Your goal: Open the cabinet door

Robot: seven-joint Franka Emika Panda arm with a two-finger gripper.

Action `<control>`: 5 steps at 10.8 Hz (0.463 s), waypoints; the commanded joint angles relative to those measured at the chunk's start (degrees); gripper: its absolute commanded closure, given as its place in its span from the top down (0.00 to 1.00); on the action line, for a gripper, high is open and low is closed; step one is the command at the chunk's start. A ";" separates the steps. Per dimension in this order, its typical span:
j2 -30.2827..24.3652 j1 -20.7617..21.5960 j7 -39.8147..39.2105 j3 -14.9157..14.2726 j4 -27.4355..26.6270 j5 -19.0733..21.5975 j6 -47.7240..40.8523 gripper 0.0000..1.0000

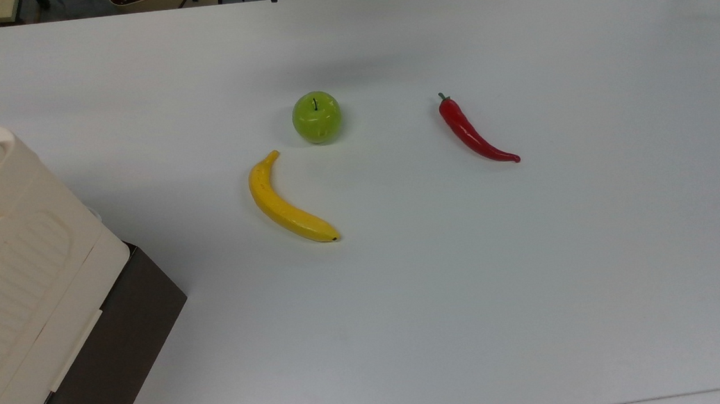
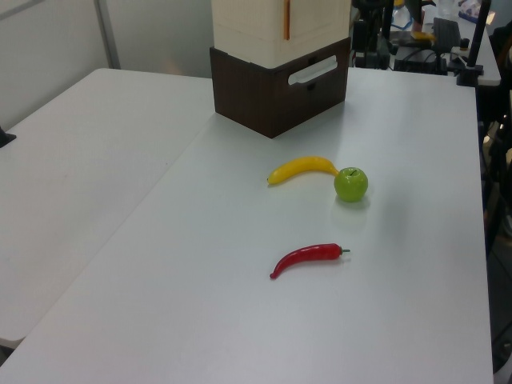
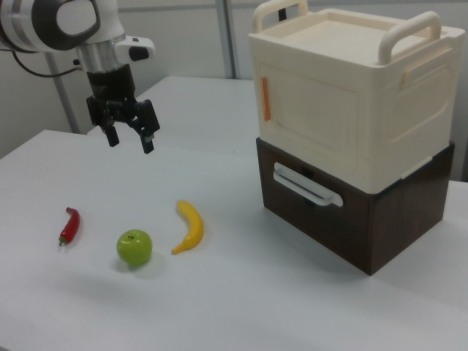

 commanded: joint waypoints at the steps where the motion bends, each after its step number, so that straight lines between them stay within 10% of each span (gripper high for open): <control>1: -0.55 -0.01 0.93 0.20 0.15 -0.95 -1.37 1.00; 5: -0.28 -0.18 0.93 0.11 0.32 -1.04 -0.50 1.00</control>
